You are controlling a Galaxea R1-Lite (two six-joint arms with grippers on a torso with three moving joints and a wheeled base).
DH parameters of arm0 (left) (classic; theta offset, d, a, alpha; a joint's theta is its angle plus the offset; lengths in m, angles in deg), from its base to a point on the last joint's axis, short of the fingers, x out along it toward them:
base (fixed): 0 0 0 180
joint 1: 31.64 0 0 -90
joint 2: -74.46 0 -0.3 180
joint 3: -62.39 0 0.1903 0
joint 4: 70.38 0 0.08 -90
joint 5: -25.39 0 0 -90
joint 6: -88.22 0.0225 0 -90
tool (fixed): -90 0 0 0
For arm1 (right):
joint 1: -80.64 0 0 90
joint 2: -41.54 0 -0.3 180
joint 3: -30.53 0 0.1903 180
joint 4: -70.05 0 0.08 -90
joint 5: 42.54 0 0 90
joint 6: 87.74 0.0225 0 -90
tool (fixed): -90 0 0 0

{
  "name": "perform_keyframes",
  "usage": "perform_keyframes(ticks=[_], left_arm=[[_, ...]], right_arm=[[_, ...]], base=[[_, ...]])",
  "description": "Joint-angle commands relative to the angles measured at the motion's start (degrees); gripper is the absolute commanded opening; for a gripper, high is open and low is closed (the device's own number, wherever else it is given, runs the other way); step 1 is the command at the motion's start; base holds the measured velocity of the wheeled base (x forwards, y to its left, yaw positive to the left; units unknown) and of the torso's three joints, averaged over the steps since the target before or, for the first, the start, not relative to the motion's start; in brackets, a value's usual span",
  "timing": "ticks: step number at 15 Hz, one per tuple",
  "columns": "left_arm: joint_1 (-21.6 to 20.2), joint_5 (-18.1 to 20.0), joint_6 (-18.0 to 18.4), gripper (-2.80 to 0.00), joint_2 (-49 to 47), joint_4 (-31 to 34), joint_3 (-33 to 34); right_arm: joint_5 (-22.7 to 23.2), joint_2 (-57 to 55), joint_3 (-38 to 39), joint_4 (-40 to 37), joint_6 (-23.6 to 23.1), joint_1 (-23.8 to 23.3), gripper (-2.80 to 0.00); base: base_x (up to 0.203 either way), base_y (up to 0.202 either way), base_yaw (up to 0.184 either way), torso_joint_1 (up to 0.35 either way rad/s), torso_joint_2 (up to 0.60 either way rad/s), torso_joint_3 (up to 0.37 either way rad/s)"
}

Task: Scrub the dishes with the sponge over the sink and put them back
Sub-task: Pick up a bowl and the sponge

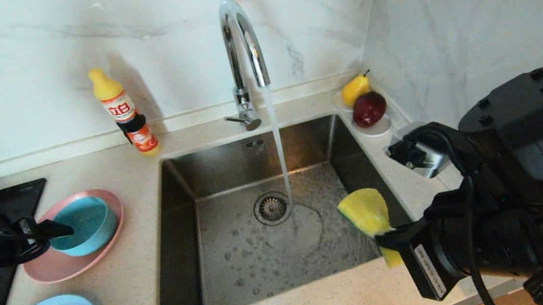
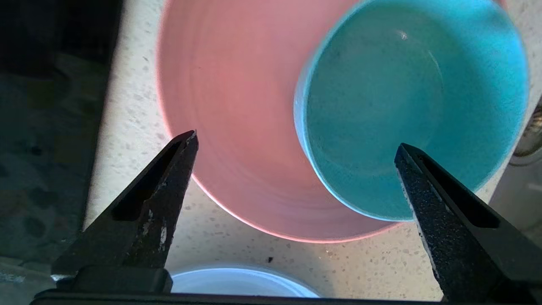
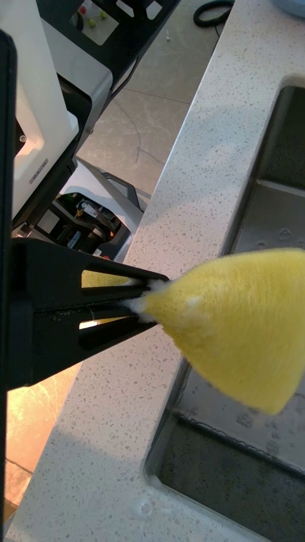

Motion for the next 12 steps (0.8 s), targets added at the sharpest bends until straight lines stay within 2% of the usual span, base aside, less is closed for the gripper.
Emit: perform_keyframes(ticks=[1, 12], left_arm=[[0.12, 0.07, -0.12, 0.0, -0.71, 0.01, 0.26], [1.85, -1.69, -1.15, 0.0, -4.23, -3.95, 0.26]], right_arm=[[-0.05, 0.01, -0.02, -0.2, 0.11, 0.01, -2.8], [-0.05, 0.19, -0.03, -0.37, -0.07, -0.77, -2.8]], base=[[0.0, 0.0, 0.0, 0.0, 0.0, 0.0], [0.0, 0.0, 0.0, 0.0, 0.0, 0.0]])
